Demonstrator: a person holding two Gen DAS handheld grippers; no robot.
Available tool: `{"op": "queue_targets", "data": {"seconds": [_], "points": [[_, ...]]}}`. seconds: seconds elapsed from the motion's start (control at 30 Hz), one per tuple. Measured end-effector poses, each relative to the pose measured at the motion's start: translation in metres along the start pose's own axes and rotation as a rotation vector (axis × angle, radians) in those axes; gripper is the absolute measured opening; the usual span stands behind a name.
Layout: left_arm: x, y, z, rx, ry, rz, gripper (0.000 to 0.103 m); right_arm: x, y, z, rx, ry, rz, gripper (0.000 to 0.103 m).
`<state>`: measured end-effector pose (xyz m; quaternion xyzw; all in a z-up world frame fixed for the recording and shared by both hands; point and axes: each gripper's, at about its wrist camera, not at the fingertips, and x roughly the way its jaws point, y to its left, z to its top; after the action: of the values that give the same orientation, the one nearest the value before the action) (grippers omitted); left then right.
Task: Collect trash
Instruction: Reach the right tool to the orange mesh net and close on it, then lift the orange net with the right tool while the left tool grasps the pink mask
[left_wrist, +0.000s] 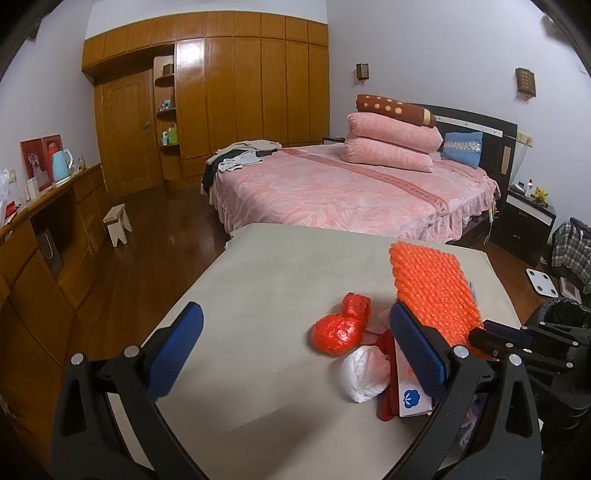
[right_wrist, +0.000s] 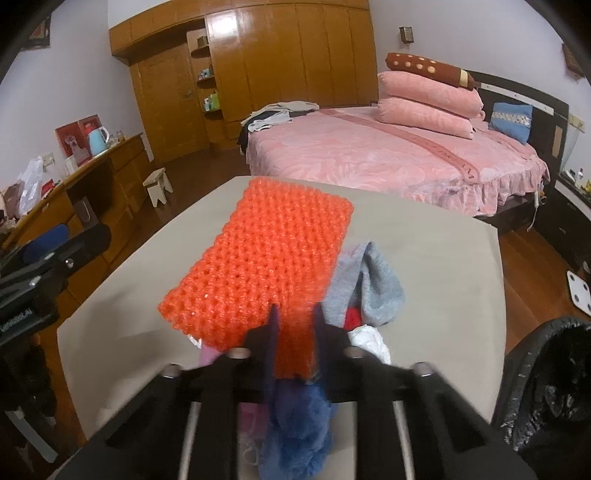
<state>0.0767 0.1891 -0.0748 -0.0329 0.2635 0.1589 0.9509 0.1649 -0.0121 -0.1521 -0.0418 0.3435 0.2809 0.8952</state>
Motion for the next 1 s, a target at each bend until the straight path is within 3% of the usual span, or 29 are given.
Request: {"op": "queue_targets", "data": {"seconds": [0.6,1.0], "points": [[-0.027,-0.014,0.011,0.018,-0.052,-0.008,0.098,-0.065,-0.005,0.013,0.012,-0.126,0.063,0.012],[-0.038,-0.054,-0.001,0.077,-0.046,-0.081,0.098,-0.107,-0.044,-0.004,0.068,-0.162,-0.031,0.012]]}}
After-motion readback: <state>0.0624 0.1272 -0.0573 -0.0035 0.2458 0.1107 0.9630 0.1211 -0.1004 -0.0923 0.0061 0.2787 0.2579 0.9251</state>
